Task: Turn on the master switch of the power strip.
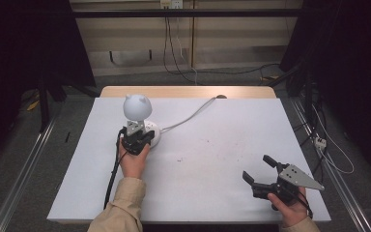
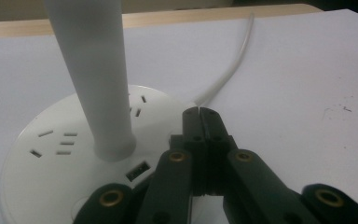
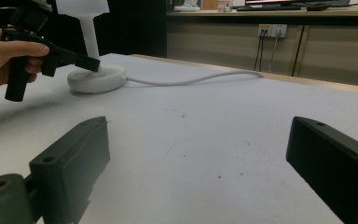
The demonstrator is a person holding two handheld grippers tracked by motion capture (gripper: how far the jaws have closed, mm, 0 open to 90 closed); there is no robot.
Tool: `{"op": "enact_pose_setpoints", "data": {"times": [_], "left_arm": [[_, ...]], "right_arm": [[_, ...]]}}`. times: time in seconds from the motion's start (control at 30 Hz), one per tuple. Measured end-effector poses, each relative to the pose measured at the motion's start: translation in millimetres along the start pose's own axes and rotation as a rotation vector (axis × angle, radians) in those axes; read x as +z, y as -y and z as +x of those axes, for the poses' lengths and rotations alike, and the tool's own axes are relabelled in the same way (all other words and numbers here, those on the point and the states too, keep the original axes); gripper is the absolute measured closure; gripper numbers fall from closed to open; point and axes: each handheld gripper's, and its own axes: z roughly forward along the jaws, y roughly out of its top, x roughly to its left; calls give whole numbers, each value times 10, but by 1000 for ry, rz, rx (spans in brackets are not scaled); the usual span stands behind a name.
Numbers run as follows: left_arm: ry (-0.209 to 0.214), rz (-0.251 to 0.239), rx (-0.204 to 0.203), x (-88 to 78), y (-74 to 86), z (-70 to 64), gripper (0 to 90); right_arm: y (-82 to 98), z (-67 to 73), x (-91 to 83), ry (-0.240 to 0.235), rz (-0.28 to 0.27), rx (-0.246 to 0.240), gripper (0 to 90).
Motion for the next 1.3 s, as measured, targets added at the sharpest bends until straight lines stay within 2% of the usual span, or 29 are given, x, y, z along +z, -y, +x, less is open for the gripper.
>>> {"op": "enact_pose_setpoints", "data": {"times": [0.73,0.77,0.8,0.93,1.1,1.2,1.3], "left_arm": [[-40,6,12,84,-1,3,900],[-43,1,-1,90,2,0,900],[-44,15,17,87,1,16,900],[-44,1,6,103,8,11,900],[-51,-2,17,101,14,-15,900],[-58,6,48,101,16,-30,900],[-67,9,59,111,27,-48,900]], "right_arm": [[-6,10,5,-8,-3,-5,56],[-6,12,5,-10,-3,-5,56],[-8,13,4,-10,-1,-4,57],[-10,5,6,-9,-2,-5,57],[-10,12,11,-11,-1,-8,57],[-9,12,12,-11,-1,-8,57],[-9,9,10,-11,-3,-8,58]]}}
